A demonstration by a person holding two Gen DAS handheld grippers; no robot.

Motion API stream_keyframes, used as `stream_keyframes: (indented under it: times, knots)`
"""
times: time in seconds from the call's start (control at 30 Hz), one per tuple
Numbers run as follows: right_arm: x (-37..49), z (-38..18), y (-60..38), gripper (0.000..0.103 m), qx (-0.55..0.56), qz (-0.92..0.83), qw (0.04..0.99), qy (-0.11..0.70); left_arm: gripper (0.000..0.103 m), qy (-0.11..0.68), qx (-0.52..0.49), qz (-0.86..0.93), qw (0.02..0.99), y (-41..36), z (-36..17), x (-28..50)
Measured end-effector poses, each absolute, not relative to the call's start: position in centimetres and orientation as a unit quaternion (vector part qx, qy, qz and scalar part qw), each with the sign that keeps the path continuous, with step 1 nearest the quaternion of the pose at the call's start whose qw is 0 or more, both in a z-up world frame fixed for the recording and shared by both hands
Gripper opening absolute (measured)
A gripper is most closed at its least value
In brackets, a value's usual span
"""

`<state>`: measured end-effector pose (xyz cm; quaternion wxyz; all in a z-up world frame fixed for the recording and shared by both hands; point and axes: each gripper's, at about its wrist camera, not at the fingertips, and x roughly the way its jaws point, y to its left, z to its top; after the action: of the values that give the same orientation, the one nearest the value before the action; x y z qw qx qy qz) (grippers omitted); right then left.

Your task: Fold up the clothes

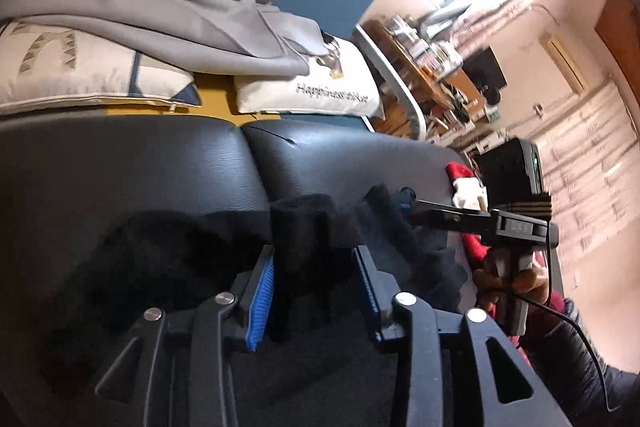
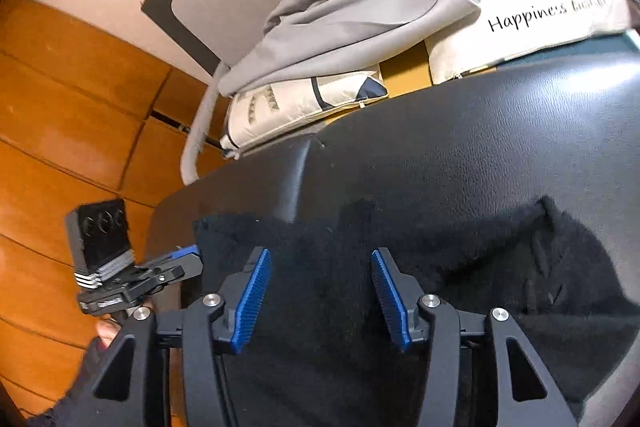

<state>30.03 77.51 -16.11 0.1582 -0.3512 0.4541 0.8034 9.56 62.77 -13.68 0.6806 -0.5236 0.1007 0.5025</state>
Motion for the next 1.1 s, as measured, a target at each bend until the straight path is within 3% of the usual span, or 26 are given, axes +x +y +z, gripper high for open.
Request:
stream_keyframes:
  times: [0.07, 0.1, 0.13, 0.2, 0.47, 0.6, 1.1]
  knots:
    - [29.4, -16.1, 77.2, 0.034, -0.37, 0.804, 0.163, 0.435, 0.024, 0.098, -0.519, 0.498, 0.688, 62.7, -13.5, 9.9]
    - [29.3, -16.1, 77.1, 0.015, -0.375, 0.804, 0.162, 0.432, 0.022, 0.097, -0.517, 0.496, 0.691, 62.7, -13.3, 10.0]
    - [29.2, -16.1, 76.9, 0.011, -0.378, 0.805, 0.162, 0.428, 0.017, 0.1, -0.512, 0.498, 0.692, 62.6, -13.2, 10.2]
    - [29.3, -15.8, 76.6, 0.01, -0.378, 0.809, 0.166, 0.419, 0.002, 0.102, -0.504, 0.508, 0.691, 62.3, -12.8, 10.3]
    - [31.5, -12.2, 73.3, 0.01, -0.326, 0.848, 0.151, 0.389, 0.002, 0.1, -0.443, 0.525, 0.72, 58.8, -9.6, 10.8]
    - [33.7, -11.7, 70.1, 0.01, -0.304, 0.864, 0.144, 0.374, 0.002, 0.14, -0.407, 0.532, 0.729, 56.0, -8.9, 12.6]
    - [40.4, -15.9, 64.3, 0.007, -0.285, 0.853, 0.184, 0.398, 0.002, 0.167, -0.412, 0.545, 0.711, 49.4, -13.6, 15.1]
